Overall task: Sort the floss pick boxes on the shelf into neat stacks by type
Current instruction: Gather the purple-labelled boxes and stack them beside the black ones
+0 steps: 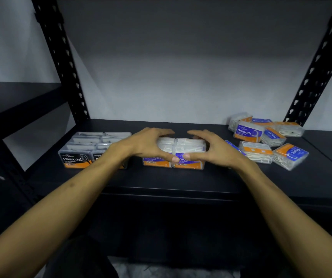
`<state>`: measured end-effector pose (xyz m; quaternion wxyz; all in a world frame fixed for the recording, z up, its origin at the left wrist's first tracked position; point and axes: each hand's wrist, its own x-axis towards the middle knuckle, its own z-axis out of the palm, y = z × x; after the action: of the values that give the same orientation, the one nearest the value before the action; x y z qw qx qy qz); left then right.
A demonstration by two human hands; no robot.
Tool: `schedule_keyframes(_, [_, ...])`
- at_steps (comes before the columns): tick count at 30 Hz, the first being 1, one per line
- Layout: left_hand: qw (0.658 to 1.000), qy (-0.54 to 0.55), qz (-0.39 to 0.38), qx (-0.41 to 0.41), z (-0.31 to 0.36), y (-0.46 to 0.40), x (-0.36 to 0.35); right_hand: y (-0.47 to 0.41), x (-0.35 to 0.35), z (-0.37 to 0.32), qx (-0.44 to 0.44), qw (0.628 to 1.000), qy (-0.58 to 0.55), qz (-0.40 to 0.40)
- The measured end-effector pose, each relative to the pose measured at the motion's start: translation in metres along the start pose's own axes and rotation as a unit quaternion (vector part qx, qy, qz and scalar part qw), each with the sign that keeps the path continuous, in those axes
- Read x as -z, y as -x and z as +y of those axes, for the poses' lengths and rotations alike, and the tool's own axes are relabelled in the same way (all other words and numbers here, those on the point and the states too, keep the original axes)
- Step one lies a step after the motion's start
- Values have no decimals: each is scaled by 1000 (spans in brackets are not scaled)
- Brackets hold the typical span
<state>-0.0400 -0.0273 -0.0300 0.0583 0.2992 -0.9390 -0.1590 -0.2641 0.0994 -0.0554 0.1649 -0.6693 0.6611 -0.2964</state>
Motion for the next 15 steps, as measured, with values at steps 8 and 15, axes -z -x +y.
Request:
schedule_keyframes(8, [995,37,84,-38,50,-7,13,30,46,22,-27,982,-19,186])
schedule_keyframes(15, [993,-13,23,-115,121,-62,-10,60,71,75,-99,972,107,185])
